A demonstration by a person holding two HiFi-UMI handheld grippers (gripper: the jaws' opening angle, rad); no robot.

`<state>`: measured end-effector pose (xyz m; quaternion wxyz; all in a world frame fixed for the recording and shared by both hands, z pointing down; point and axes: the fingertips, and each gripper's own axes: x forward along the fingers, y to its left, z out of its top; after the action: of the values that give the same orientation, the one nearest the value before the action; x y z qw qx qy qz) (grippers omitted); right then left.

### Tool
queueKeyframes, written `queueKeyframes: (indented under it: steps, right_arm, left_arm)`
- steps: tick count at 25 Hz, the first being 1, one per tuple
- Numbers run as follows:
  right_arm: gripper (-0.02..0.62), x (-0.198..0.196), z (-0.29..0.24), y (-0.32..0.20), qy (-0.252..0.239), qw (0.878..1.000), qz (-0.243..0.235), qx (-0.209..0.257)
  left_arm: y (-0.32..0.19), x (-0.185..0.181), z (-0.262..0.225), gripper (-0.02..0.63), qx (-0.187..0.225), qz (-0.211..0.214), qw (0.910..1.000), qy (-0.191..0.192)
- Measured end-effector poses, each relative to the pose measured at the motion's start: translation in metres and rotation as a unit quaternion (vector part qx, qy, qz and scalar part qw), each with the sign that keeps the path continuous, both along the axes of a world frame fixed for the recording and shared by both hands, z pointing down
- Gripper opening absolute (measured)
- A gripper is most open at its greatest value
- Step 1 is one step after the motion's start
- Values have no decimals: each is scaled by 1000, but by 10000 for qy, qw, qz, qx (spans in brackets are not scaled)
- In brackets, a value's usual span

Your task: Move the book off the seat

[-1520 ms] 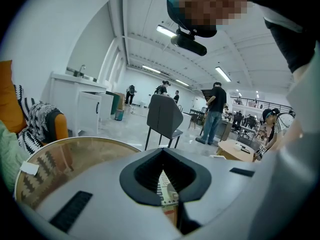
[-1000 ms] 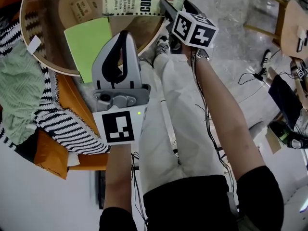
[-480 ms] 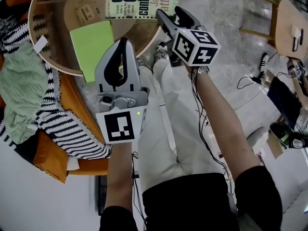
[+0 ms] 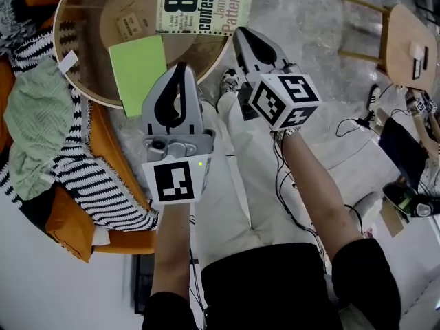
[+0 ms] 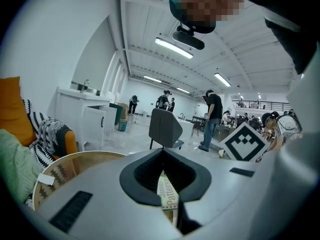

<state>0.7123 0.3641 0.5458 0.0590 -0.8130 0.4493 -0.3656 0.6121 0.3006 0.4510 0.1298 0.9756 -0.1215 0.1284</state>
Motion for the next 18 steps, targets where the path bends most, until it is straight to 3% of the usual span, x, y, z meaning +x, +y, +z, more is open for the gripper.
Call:
queueKeyframes:
  steps: [9,18]
  right_arm:
    - [14,-29,-82,-1,183,9963,-562,627]
    - [14,-33,-197,6,450,9897,-342,1312]
  left_arm:
    - [17,8,-41,11,31,14,9999,164]
    - [40,10,-113,9,-30,49,9990,454]
